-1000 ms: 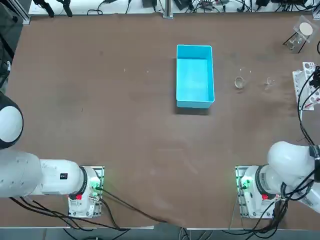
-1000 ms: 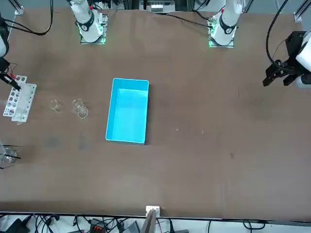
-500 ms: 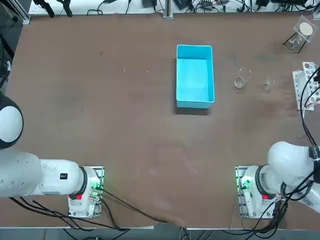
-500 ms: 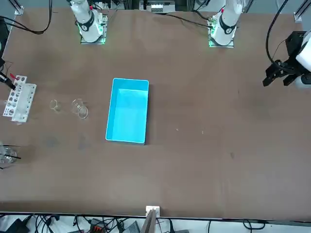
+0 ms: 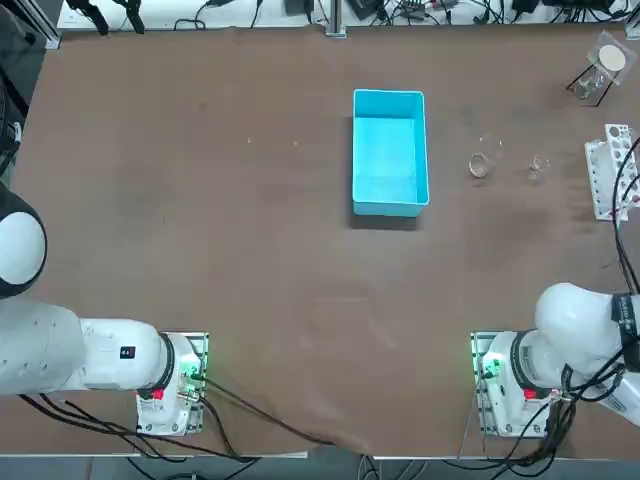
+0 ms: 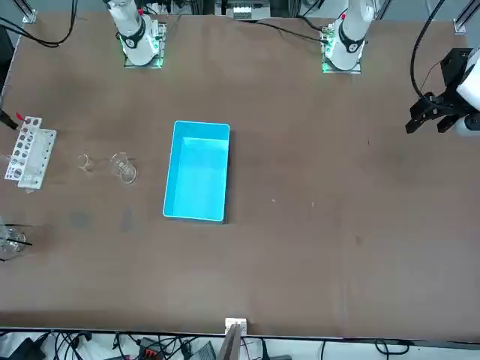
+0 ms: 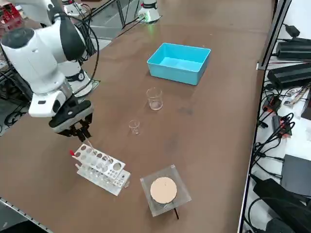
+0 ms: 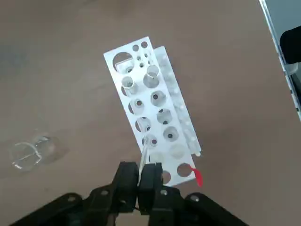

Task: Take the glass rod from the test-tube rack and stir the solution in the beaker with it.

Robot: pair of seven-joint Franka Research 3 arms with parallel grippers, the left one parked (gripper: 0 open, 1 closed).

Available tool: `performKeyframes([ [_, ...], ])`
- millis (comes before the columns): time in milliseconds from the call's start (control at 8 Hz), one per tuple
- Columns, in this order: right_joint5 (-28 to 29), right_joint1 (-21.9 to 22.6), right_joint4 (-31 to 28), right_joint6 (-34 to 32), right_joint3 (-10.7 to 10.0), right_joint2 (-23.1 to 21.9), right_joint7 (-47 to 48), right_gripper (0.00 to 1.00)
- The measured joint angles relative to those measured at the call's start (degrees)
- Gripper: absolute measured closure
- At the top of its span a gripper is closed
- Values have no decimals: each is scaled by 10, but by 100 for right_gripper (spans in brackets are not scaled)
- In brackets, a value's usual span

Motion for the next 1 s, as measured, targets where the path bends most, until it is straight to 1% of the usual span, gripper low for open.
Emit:
performKeyframes([
  [250, 0, 13, 59, -97, 2, -19, -1, 95],
  [375, 0, 32, 73, -135, 4, -36, -1, 95],
  [500, 1, 66, 77, -166, 6, -54, 6, 95],
  [625, 2, 110, 79, -191, 7, -64, 39, 95],
  [750, 4, 167, 79, -208, 9, -67, 96, 95],
  [1000, 6, 299, 78, -217, 14, -53, 233, 95],
])
